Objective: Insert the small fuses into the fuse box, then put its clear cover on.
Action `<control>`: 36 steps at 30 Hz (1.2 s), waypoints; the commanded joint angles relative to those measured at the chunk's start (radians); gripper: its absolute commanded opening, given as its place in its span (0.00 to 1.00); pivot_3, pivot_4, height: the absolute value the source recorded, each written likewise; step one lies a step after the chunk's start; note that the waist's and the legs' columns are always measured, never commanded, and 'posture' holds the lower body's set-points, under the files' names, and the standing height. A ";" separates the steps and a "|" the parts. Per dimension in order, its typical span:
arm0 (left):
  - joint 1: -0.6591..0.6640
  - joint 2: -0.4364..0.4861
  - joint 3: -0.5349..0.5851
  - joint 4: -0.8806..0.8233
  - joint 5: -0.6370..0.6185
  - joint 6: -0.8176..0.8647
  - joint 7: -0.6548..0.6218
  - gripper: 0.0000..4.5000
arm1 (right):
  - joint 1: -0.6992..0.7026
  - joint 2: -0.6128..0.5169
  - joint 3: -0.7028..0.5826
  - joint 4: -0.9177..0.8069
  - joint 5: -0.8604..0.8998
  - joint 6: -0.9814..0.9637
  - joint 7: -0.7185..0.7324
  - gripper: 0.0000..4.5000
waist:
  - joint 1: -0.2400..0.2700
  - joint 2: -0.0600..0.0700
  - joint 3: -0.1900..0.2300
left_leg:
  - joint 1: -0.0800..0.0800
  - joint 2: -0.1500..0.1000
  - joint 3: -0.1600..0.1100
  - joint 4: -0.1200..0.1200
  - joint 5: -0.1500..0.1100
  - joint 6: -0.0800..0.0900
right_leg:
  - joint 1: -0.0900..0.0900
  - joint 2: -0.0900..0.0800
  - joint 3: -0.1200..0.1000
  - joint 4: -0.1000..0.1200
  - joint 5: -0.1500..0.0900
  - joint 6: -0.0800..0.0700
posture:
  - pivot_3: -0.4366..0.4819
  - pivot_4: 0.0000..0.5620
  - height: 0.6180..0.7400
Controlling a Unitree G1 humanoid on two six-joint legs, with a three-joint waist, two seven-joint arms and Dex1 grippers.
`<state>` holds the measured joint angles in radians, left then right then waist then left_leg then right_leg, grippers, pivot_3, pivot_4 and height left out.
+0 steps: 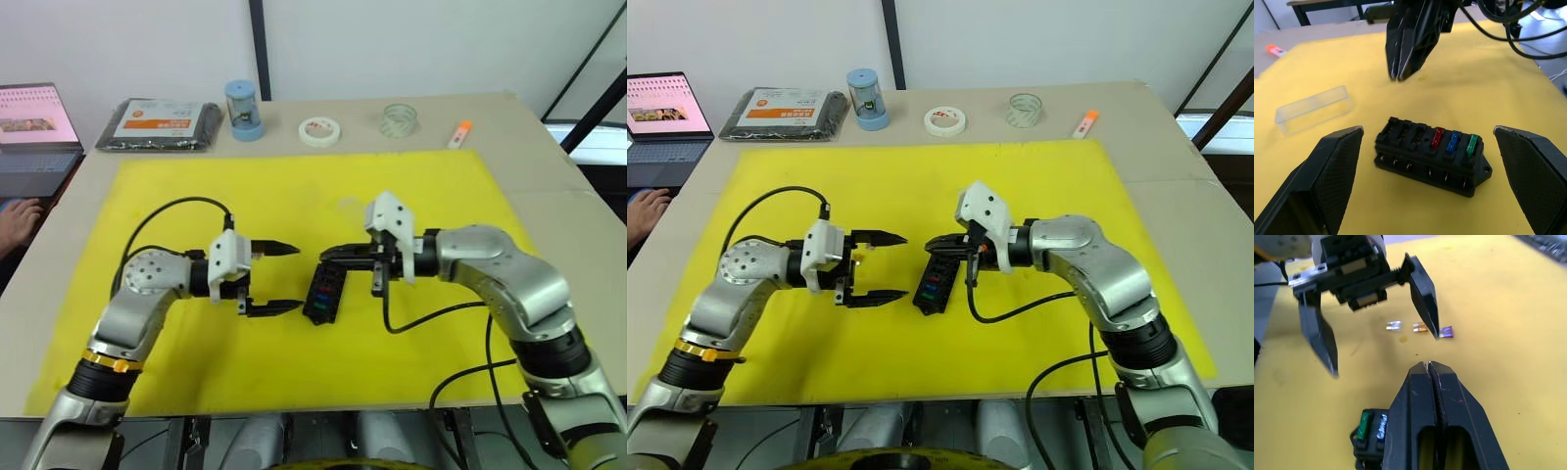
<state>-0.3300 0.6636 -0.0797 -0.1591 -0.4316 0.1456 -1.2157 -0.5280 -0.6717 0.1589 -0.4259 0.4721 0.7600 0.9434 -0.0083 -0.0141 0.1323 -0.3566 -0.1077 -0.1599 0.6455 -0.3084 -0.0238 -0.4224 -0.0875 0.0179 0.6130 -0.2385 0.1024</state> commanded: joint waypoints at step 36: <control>-0.114 0.144 0.405 0.487 -0.522 1.421 0.228 1.00 | -0.058 -0.024 0.030 -0.076 -0.012 -0.252 0.096 0.99 | -0.006 0.000 0.001 | 0.001 0.000 -0.002 0.000 0.000 0.000 | -0.001 0.005 0.000 0.002 0.000 0.000 | 0.48 0.27 1.00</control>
<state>-0.4250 0.8041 0.3197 0.3120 -0.9663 1.5645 -1.0028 -0.5673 -0.7009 0.2008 -0.4814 0.4400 0.5027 1.0379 -0.0140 -0.0138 0.1336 -0.3559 -0.1072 -0.1617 0.6458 -0.3082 -0.0242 -0.4239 -0.0827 0.0183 0.6149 -0.2386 0.1025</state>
